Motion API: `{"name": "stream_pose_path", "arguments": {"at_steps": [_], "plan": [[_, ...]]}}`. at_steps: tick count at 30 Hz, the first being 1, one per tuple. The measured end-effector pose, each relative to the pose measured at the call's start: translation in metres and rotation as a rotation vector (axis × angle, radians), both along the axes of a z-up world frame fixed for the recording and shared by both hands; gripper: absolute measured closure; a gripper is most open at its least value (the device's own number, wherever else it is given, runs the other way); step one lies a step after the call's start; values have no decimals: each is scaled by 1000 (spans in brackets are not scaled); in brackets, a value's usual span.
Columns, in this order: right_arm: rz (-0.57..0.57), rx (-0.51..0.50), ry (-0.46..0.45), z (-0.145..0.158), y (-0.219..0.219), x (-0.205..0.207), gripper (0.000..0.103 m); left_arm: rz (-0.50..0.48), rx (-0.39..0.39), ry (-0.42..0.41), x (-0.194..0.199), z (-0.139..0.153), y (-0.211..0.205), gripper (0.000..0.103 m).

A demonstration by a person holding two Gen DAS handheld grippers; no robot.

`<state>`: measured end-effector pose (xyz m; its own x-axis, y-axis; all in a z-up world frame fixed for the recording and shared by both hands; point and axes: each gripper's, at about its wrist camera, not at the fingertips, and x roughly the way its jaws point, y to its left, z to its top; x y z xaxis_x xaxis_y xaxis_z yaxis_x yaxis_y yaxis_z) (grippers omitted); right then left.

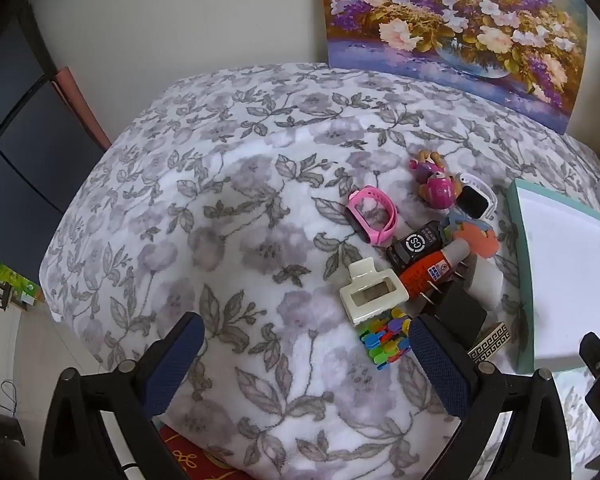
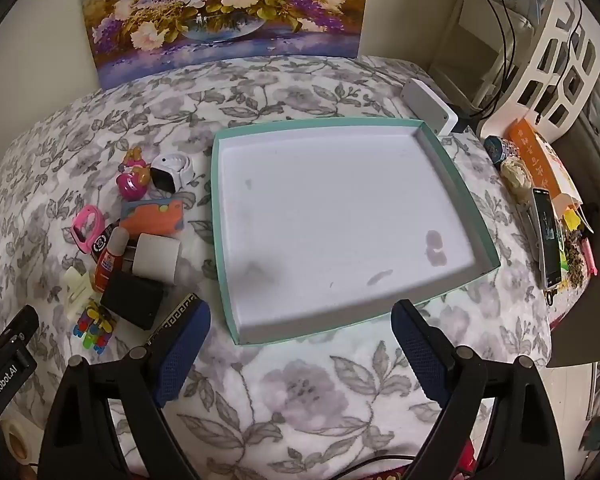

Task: Organize rigid objects

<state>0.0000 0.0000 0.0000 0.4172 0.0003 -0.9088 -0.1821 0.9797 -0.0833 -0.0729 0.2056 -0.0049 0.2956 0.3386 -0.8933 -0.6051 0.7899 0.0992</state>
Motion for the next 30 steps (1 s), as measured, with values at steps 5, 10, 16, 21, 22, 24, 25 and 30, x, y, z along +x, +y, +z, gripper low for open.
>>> {"name": "stream_pose_path", "arguments": {"at_steps": [5, 10, 16, 21, 22, 24, 25, 30], "plan": [[1, 1, 2, 0, 0, 0, 11, 0, 1, -1, 0, 0, 0, 0], [4, 3, -3, 0, 0, 0, 11, -2, -1, -3, -1, 0, 0, 0], [6, 4, -6, 2, 0, -1, 11, -4, -6, -8, 1, 1, -2, 0], [5, 4, -8, 1, 0, 0, 11, -5, -11, -16, -2, 2, -1, 0], [5, 5, -7, 1, 0, 0, 11, -5, -11, -18, -2, 2, -1, 0], [5, 4, -7, 1, 0, 0, 11, -6, -13, -20, -1, 2, -1, 0], [5, 4, -7, 1, 0, 0, 11, -7, -13, -21, -1, 2, -1, 0], [8, -2, -6, 0, 1, -2, 11, -8, -15, -23, -1, 3, -2, 0]]}}
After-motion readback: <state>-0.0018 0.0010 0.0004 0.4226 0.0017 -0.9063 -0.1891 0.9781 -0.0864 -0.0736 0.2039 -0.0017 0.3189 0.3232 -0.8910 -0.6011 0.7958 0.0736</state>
